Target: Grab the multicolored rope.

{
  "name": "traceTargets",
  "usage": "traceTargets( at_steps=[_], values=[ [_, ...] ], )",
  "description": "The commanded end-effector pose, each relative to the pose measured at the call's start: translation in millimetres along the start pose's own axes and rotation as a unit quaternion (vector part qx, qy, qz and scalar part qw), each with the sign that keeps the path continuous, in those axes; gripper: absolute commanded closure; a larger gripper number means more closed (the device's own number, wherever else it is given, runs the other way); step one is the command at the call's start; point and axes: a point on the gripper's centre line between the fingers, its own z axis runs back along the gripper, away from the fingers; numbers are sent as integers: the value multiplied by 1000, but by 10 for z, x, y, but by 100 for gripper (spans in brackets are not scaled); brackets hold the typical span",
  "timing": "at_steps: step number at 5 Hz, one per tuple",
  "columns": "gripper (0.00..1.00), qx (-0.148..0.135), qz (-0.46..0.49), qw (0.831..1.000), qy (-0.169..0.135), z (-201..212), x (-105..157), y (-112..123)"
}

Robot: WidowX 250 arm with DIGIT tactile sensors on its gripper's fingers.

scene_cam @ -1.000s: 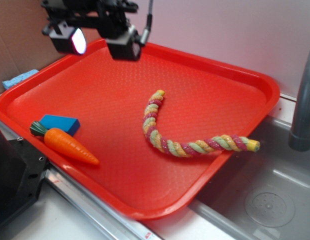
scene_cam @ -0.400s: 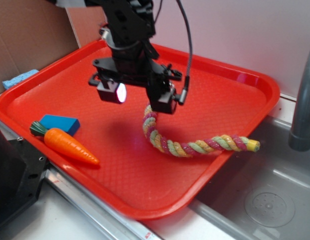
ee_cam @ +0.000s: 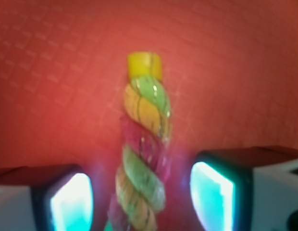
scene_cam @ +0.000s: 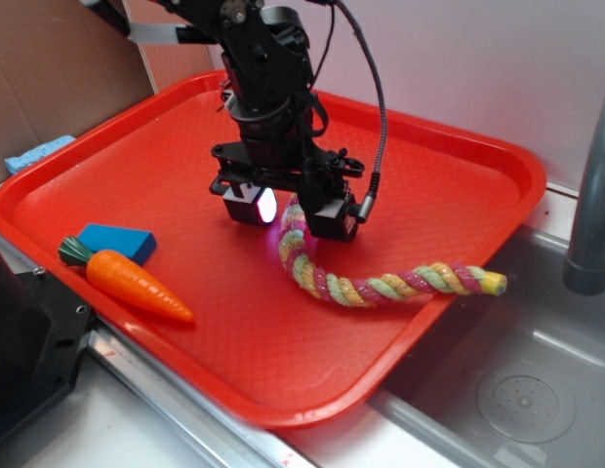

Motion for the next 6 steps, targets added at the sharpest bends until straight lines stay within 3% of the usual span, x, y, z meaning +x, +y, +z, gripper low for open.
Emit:
traceTargets(
  at_steps=[1,2,3,4,5,6],
  values=[
    [100,-13,0,1000,11,-83,-31,67],
    [100,5,-9,1000,14,-53,-23,46],
    [100,49,-50,998,-8,212,25,23],
    [100,70,-87,994,3,588,154,83],
    [100,69,-98,993,17,1017,370,250],
    [100,45,-88,995,26,1297,519,446]
  ],
)
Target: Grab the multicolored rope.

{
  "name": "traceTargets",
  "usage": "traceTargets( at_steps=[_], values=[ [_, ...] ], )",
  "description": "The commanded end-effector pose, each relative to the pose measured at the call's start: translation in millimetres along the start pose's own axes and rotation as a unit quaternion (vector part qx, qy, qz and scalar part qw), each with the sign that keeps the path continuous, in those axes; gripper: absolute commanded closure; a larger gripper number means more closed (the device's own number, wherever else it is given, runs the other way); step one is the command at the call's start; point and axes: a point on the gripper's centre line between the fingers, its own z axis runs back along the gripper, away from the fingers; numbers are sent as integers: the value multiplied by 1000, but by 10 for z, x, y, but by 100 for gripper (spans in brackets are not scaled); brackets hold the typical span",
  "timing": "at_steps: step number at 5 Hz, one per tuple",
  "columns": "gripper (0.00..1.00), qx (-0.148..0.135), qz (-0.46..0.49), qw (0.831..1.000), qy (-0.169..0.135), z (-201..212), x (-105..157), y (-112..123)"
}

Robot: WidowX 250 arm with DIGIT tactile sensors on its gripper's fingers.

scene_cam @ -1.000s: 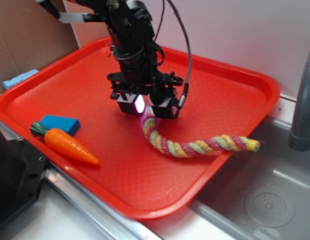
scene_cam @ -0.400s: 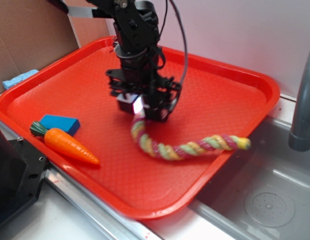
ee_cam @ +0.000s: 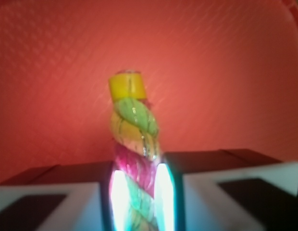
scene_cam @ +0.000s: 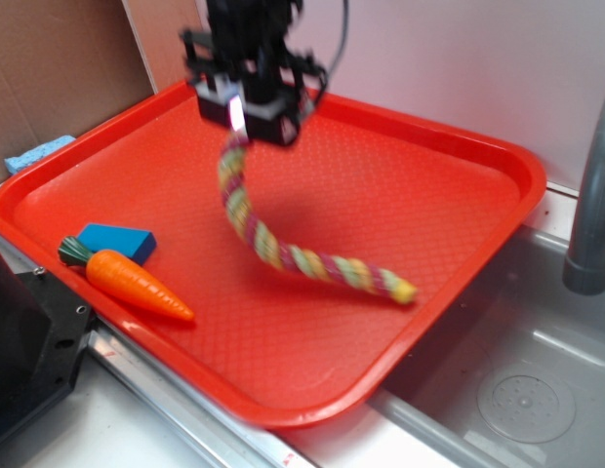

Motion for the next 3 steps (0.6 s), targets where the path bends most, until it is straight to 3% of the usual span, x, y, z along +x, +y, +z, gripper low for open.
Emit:
traceTargets(
  at_steps=[1,2,3],
  values=[
    [100,-52,31,998,-29,628,219,525],
    [100,-54,41,997,-27,737,216,694],
    [100,-52,36,998,-21,725,216,674]
  ],
)
